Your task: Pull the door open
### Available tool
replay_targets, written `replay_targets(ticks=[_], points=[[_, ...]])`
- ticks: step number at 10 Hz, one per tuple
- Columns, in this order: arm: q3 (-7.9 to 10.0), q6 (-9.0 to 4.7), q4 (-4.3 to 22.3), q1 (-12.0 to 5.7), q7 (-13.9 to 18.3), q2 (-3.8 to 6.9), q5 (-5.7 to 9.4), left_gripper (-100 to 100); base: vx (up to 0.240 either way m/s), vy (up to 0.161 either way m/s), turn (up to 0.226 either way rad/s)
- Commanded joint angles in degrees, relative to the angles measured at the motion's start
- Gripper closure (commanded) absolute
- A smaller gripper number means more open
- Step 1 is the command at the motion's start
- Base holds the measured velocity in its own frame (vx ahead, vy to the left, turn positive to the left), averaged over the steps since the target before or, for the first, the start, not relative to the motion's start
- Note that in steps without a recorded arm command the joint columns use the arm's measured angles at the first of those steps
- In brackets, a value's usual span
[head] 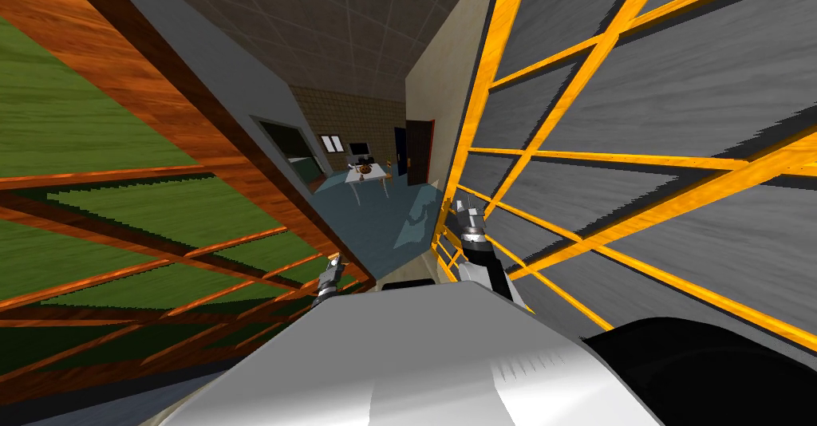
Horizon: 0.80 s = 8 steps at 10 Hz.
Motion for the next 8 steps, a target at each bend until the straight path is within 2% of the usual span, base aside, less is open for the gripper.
replay_targets(ticks=[1,3,4,6,7,8], points=[[-0.47,-0.07,0.14,0.09,2.86,0.24,1.07,100,-0.041,0.002,-0.054],[-1.02,-0.15,0.37,0.07,6.04,0.67,2.37,100,-0.044,0.007,-0.057],[-1.02,-0.15,0.37,0.07,6.45,0.67,2.37,100,-0.031,0.006,-0.025],[-1.67,-0.25,0.65,0.05,9.98,1.15,3.93,100,-0.034,0.002,-0.056],[-1.67,-0.25,0.65,0.05,10.4,1.15,3.93,100,-0.03,0.004,-0.031],[-2.01,-0.3,0.8,0.04,12.45,1.4,4.75,100,-0.029,0.003,-0.043]])
